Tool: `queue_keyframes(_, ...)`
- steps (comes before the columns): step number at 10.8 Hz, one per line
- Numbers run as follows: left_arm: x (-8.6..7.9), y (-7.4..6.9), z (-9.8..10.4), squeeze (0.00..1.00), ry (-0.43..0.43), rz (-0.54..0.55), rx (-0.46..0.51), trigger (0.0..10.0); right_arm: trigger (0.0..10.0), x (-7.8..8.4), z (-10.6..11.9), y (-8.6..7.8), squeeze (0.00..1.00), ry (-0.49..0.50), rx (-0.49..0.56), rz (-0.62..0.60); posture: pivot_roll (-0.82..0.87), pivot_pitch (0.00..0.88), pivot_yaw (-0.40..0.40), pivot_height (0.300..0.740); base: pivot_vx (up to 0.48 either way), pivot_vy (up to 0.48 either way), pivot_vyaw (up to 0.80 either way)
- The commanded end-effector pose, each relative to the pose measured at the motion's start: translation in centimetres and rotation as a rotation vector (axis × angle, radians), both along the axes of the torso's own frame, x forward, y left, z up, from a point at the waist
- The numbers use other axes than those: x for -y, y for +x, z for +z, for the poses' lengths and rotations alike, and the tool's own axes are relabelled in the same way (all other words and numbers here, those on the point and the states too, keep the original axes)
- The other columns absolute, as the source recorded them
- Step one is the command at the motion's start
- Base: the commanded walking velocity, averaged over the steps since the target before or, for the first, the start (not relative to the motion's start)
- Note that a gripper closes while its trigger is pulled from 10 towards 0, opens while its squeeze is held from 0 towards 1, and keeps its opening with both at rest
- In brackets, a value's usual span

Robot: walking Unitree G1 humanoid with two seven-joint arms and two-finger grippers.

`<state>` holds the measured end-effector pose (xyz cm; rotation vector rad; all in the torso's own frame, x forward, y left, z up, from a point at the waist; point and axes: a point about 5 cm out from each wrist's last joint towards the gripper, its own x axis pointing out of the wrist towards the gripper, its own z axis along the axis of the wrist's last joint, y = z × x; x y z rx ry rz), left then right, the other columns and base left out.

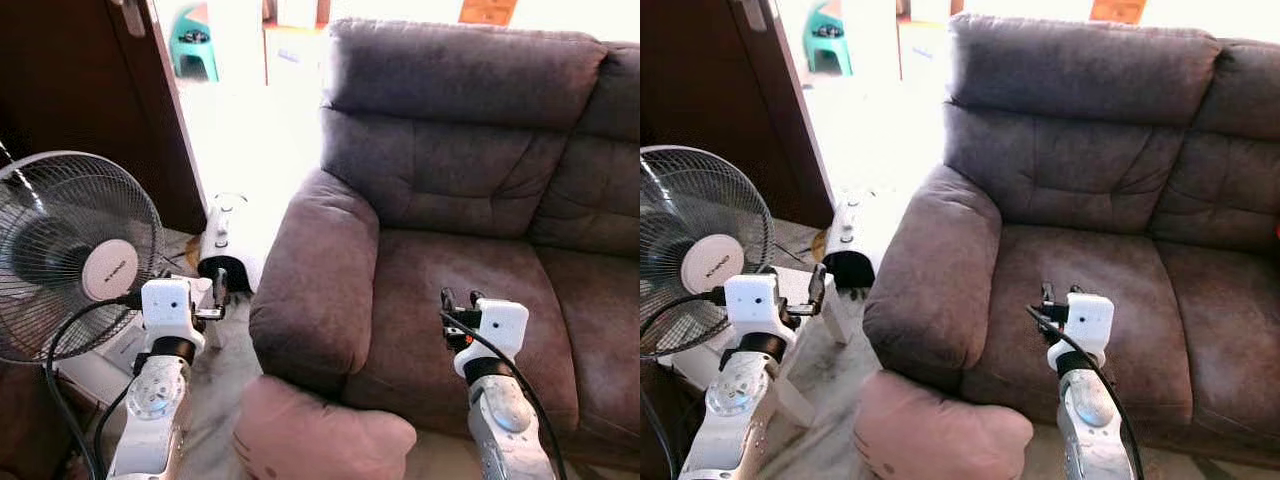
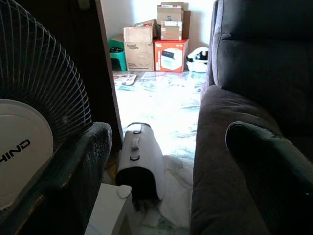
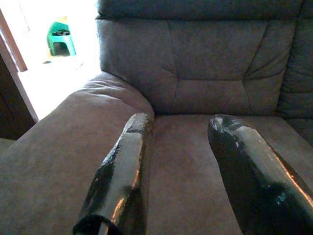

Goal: Move the pillow to the sofa from floor

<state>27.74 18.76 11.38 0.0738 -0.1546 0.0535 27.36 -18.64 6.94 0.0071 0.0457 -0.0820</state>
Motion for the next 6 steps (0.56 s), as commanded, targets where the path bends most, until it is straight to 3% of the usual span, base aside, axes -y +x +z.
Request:
queue_keyframes(1, -0.18, 0.00, 0.29, 0.00, -0.002, 0.011, 0.002, 10.0, 10.0, -0.04, 0.53, 0.27, 0.00, 0.012, 0.015, -0.004, 0.09, 0.105, -0.039, 0.736, 0.000, 0.000, 0.00)
queue_keyframes(6, -0.33, -0.09, 0.39, 0.00, 0.000, 0.016, 0.000, 10.0, 10.0, -0.17, 0.46, 0.36, 0.00, 0.023, 0.008, -0.001, 0.10, 0.116, -0.037, 0.736, 0.000, 0.000, 0.00)
